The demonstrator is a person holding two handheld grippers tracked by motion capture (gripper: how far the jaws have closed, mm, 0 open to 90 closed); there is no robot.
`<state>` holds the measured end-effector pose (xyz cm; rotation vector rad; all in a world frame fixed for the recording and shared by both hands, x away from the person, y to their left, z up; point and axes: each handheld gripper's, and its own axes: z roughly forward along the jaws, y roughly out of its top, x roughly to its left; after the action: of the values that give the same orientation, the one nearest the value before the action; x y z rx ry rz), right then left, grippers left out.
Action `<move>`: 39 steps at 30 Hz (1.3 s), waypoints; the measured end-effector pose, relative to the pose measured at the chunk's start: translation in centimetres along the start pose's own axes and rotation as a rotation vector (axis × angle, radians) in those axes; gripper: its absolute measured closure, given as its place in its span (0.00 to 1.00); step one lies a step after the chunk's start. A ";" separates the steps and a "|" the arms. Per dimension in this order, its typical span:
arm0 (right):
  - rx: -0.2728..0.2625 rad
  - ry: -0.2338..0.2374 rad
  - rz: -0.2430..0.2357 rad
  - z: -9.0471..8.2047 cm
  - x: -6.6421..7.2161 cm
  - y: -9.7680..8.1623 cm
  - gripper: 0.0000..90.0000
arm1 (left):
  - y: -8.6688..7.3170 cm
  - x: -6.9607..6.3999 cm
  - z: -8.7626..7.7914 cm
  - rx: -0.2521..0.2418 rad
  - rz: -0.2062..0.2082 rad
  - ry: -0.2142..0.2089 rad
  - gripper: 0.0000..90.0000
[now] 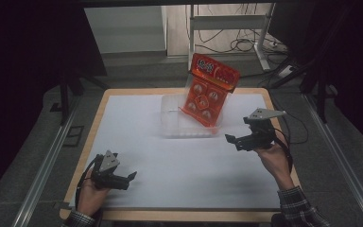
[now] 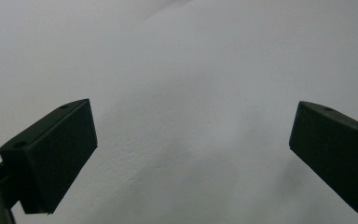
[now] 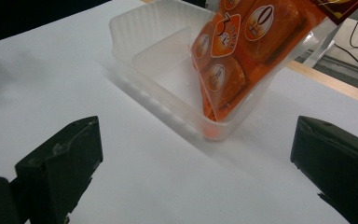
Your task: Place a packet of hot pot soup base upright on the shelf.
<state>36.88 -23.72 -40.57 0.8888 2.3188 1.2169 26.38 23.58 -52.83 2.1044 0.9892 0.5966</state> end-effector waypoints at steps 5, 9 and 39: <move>0.010 0.013 0.008 -0.1 0.4 -0.5 0.02 | 0.0 0.0 0.0 0.000 0.000 -0.001 0.00; 0.020 0.019 0.008 -0.1 0.8 -1.1 0.02 | 0.0 0.0 0.0 0.001 0.003 -0.002 0.00; 0.029 0.011 0.006 -1.5 3.0 -4.5 0.01 | 0.1 -0.1 0.1 0.008 0.012 -0.005 0.00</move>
<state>32.23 -24.49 -43.64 0.9020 2.3501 1.1965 26.41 23.37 -52.79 2.1196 0.9781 0.5939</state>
